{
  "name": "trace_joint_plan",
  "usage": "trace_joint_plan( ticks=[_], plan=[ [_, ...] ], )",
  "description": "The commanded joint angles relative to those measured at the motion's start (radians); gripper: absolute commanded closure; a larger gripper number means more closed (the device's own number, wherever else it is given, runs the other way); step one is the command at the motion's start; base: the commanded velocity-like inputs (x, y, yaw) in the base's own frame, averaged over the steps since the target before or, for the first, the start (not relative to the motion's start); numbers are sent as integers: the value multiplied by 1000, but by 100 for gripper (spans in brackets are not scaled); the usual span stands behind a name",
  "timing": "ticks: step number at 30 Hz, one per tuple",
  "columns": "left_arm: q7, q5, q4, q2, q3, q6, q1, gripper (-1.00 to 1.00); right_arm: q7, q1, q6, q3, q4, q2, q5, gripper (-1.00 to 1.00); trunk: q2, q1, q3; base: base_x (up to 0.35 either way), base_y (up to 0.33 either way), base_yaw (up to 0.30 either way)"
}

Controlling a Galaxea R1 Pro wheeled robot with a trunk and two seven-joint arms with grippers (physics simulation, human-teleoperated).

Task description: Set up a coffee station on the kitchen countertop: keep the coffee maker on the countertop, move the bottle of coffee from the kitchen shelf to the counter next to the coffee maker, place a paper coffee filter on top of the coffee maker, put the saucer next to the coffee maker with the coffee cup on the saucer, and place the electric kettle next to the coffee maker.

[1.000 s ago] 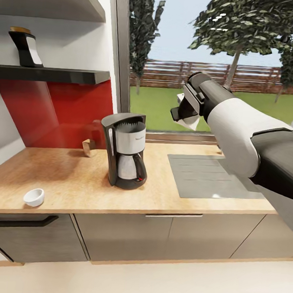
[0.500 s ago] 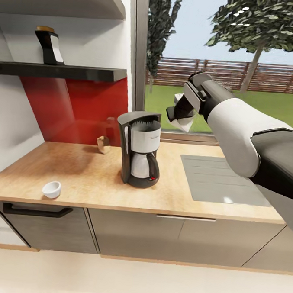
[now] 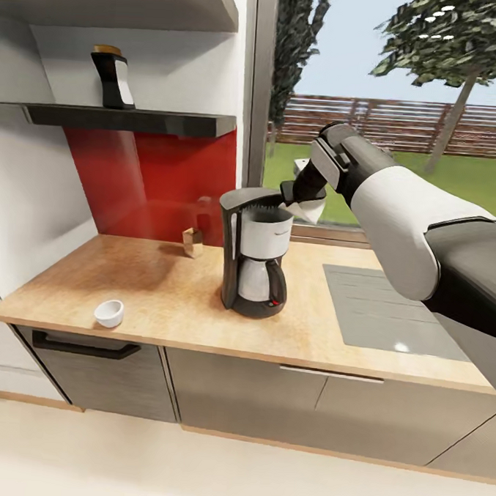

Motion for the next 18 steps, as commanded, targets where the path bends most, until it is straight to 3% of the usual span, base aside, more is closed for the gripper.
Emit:
trace_joint_plan(
  ticks=[1,8,18],
  plan=[
    [0,-2,1,0,7,-3,-1,-100,3,-1,3,7,0,0,0,100,-2,1,-2,0,0,11],
    [0,-2,1,1,5,-3,-1,-100,0,-1,3,9,0,0,5,100,-2,1,-3,0,0,20],
    [1,-2,1,0,5,-3,-1,-100,-1,-1,3,12,0,0,5,100,-2,1,-11,0,0,134]
  ],
)
